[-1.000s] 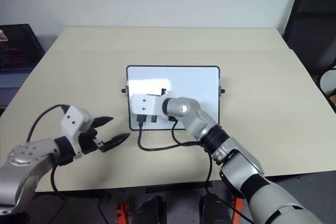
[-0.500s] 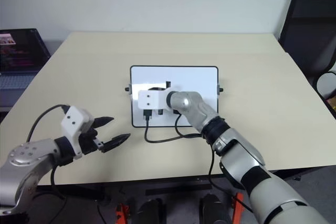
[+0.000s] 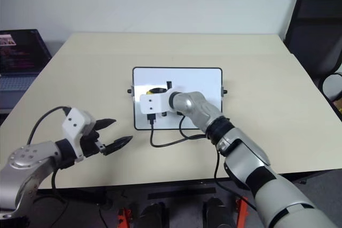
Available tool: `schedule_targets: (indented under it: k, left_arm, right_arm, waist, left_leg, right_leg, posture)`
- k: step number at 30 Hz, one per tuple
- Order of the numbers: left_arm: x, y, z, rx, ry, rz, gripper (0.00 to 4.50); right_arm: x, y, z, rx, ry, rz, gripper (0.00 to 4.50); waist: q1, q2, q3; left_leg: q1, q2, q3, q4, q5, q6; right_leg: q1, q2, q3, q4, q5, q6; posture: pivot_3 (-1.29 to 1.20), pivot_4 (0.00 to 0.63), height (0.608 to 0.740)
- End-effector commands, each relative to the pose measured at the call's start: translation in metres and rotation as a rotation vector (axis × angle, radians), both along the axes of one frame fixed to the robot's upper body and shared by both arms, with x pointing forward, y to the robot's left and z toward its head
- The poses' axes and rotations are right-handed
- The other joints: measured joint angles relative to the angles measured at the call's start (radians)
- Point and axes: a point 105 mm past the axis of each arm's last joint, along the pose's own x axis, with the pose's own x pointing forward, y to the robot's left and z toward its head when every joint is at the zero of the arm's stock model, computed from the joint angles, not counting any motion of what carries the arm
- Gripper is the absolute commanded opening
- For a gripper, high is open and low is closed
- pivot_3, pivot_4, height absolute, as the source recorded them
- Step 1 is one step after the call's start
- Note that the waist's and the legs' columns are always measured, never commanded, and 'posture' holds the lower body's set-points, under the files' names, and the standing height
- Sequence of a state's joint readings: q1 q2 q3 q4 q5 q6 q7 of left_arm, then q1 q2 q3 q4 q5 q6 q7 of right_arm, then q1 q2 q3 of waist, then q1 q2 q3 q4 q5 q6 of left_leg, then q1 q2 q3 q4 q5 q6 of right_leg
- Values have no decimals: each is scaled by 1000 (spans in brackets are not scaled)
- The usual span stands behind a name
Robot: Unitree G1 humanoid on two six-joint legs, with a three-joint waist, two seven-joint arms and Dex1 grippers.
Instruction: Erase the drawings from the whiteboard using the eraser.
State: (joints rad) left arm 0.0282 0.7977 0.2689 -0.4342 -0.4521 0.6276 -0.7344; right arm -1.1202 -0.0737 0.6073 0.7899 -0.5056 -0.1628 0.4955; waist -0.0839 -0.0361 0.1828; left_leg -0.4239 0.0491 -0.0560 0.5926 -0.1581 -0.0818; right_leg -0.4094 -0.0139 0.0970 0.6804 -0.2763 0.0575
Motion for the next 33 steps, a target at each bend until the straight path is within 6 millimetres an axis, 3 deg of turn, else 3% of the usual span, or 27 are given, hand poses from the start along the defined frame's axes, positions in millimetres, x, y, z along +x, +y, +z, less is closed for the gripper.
schedule_targets:
  k: [1, 5, 8, 12, 15, 17, 21, 25, 32, 33]
  left_arm:
    - [0, -3, 8, 14, -40, -22, 4500]
    - [-1, -4, 8, 12, -41, -24, 4500]
    - [-1, -8, 13, 2, -62, -44, 4500]
    - [-1, -31, 29, -62, -95, -151, 4500]
    - [-4, -55, 38, -74, -86, -305, 4500]
    - [-6, -64, 40, -58, -78, -379, 4500]
    - [-13, -85, 44, -40, -43, -571, 4500]
    - [-22, -95, 37, 9, 13, -750, 4500]
    - [-16, -87, 31, 27, 23, -763, 4500]
    - [-15, -85, 31, 29, 21, -752, 4500]
  right_arm:
    - [-1, -13, -19, -30, 88, -17, 1246]
    - [-9, -16, -10, 96, 178, -20, 1246]
    - [-27, -29, -2, 179, 250, -2, 1246]
    - [-61, -65, 13, 335, 368, -50, 1246]
    - [-68, -110, 18, 488, 430, -241, 1246]
    - [-74, -129, 17, 548, 455, -339, 1246]
    - [-97, -166, -7, 622, 602, -553, 1246]
    - [-102, -209, -38, 658, 665, -810, 1246]
    - [-99, -221, -55, 670, 695, -884, 1246]
    - [-97, -222, -56, 673, 695, -889, 1960]
  waist:
    - [0, 0, 0]
    - [2, 0, 0]
    - [5, 0, 0]
    - [19, 0, 0]
    - [26, 0, 0]
    - [27, 0, 0]
    - [27, 0, 0]
    - [22, 0, 0]
    - [15, 0, 1]
    - [15, 0, 1]
  left_leg:
    - [0, 0, 0, 0, 0, 0]
    - [0, 0, 0, 0, 0, 0]
    - [0, 0, 0, 0, 0, 0]
    - [-2, 0, -1, 0, 0, 0]
    - [-3, 0, -1, 0, 0, -1]
    - [-3, 0, 0, 0, -1, -1]
    - [-3, 0, 1, 0, -1, -1]
    - [-3, 0, 2, 0, -1, -1]
    - [-3, 0, 3, 0, -1, -1]
    - [-4, 0, 3, 0, -1, -1]
  right_leg:
    - [0, 0, 0, 0, 0, 0]
    - [1, 0, 0, 0, 0, 0]
    - [1, 0, 0, 0, 0, 0]
    - [0, 0, 0, -1, -2, 2]
    - [-1, 0, -1, -1, -2, 3]
    - [-1, 0, 0, -1, -2, 3]
    - [-1, 0, 0, -2, -3, 2]
    - [-2, -1, 1, -2, -3, 2]
    - [-3, -1, 1, -2, -3, 2]
    - [-2, -1, 1, -3, -3, 2]
  posture:
    - [0, 150, 740]
    - [0, 150, 740]
    - [0, 150, 740]
    - [0, 150, 740]
    - [0, 150, 740]
    - [0, 150, 740]
    - [0, 150, 740]
    - [0, 150, 740]
    - [0, 150, 740]
    - [0, 150, 740]
